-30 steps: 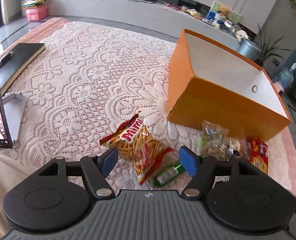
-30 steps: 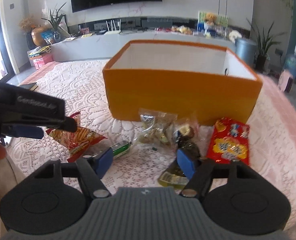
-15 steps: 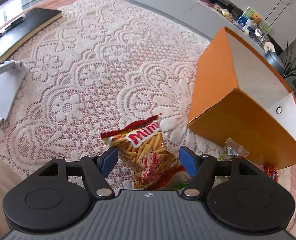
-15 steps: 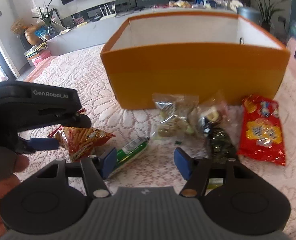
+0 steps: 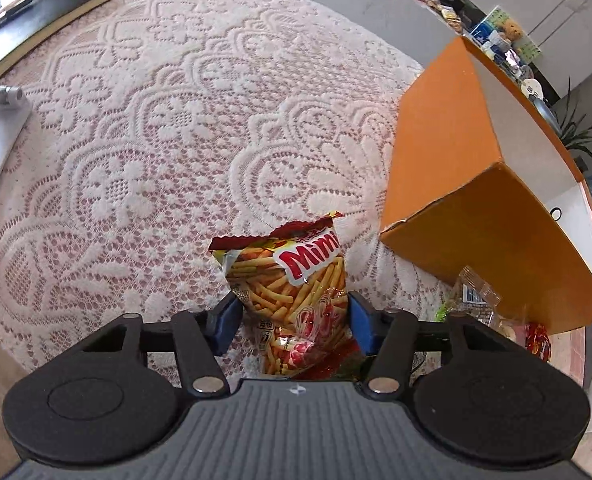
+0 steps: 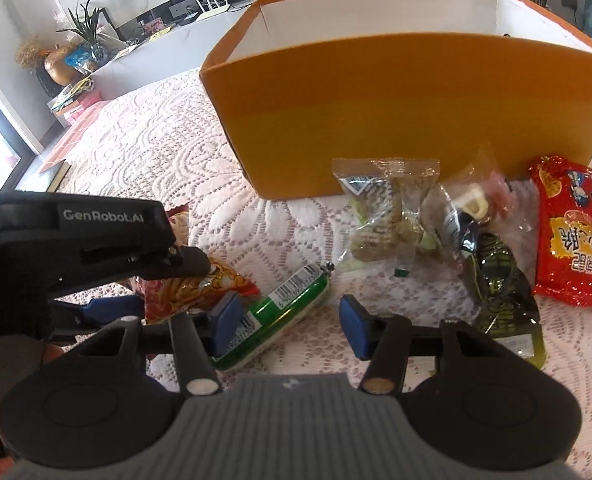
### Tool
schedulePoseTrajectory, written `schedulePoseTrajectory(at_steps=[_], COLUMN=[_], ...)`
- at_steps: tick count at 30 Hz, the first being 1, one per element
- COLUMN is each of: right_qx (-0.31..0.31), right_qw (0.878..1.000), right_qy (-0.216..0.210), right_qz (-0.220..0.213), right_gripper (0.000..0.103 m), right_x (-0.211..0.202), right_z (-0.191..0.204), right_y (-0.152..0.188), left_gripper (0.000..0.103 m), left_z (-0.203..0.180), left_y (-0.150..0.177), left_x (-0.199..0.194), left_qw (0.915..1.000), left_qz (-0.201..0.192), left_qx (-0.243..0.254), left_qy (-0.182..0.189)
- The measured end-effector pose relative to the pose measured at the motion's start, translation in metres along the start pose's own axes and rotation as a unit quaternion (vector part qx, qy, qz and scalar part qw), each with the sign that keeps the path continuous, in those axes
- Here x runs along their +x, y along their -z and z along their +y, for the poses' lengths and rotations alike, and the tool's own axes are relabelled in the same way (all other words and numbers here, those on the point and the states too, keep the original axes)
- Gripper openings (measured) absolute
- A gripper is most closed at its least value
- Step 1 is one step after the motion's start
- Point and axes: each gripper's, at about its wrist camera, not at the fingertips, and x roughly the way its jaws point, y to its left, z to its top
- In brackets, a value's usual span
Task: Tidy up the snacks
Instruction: 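Grasp the Mimi chip bag with left tool while right tool grasps green sausage stick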
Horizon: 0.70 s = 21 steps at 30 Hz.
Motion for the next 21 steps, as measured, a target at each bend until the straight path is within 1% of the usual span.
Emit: schedulePoseTrajectory(at_steps=[2,3,6,11,17,21], right_qx=[0.005,0.008,0.009,0.008,0.016,0.020], right_qw=[1.000,1.000,1.000,1.000,1.000,1.000], right_qy=[-0.007,-0.010,-0.005,-0.004,0.002,-0.004], right_qz=[0.005,0.010,0.005,0.001,-0.004,-0.014], right_gripper=[0.046,0.046,0.043,0.035,0.029,0.027], right_x=[0.004,0.006,0.010,0.010,0.003,-0.008], right_z=[0.001,0.002,0.003,0.002,-0.002,-0.006], right_y=[-0.001,-0.001,-0.001,0.000,0.001,0.002], left_gripper=[0.058,0.058,0.056,0.055,0.055,0.054], left_z=[-0.001,-0.001,0.000,-0.006,-0.012,-0.015], left_y=[0.000,0.000,0.001,0.006,0.011,0.012], left_x=[-0.002,-0.003,-0.007,-0.015,-0.024,-0.032], left_qw=[1.0000,0.9999,0.9997,0.9982,0.9951,0.9932], left_qz=[-0.008,-0.011,-0.023,-0.051,-0.081,-0.097], left_qx=[0.005,0.007,0.010,0.032,0.056,0.061], left_qy=[0.001,0.000,0.003,0.003,0.012,0.022])
